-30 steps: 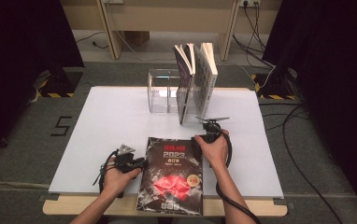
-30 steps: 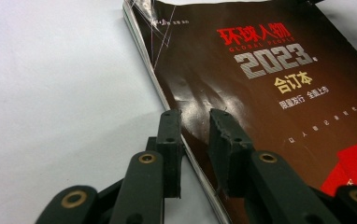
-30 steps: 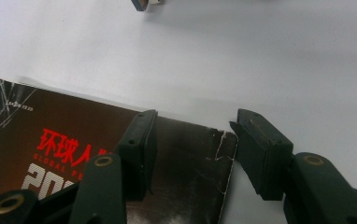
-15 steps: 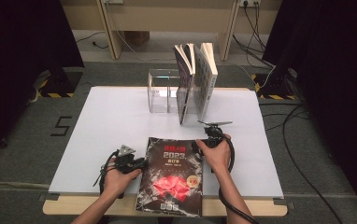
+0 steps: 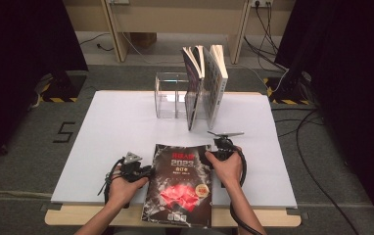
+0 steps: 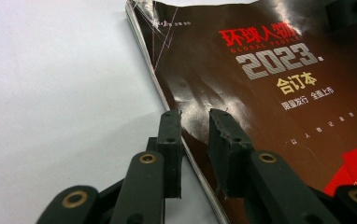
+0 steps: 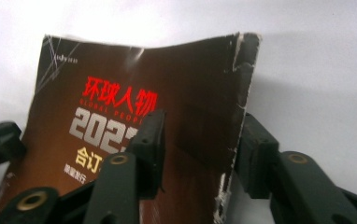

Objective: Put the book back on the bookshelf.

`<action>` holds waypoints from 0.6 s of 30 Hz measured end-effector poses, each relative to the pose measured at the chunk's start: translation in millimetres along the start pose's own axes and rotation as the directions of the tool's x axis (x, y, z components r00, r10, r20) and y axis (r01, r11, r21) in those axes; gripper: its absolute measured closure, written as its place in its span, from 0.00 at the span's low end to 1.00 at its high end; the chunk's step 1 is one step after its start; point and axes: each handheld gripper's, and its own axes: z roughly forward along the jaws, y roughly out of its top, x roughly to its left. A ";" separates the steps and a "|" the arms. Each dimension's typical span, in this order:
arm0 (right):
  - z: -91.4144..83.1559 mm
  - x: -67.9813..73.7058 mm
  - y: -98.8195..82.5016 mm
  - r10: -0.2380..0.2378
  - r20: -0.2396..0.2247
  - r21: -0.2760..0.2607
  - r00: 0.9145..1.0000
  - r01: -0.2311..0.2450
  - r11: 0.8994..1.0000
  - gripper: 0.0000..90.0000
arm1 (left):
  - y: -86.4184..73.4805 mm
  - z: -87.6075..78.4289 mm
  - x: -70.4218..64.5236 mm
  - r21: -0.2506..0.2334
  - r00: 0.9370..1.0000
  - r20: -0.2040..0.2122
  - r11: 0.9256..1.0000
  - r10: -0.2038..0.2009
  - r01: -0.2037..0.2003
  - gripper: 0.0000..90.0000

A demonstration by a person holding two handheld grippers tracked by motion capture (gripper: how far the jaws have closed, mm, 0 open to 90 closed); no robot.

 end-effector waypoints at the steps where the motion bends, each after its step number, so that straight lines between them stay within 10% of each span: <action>1: -0.6 0.4 -0.4 -0.007 0.001 0.002 1.000 0.007 1.000 0.67 | 0.0 -0.2 -0.1 0.001 1.000 -0.001 1.000 -0.001 0.001 0.82; 13: -11.9 11.0 -7.6 -0.063 -0.018 -0.021 0.998 0.063 0.998 0.72 | -0.4 0.0 -0.1 -0.003 1.000 0.000 1.000 -0.005 0.005 0.83; 18: -12.4 11.4 -4.9 -0.091 -0.004 -0.003 0.996 0.091 0.996 0.92 | -0.6 -0.5 -0.3 -0.001 1.000 -0.003 1.000 0.014 -0.014 0.83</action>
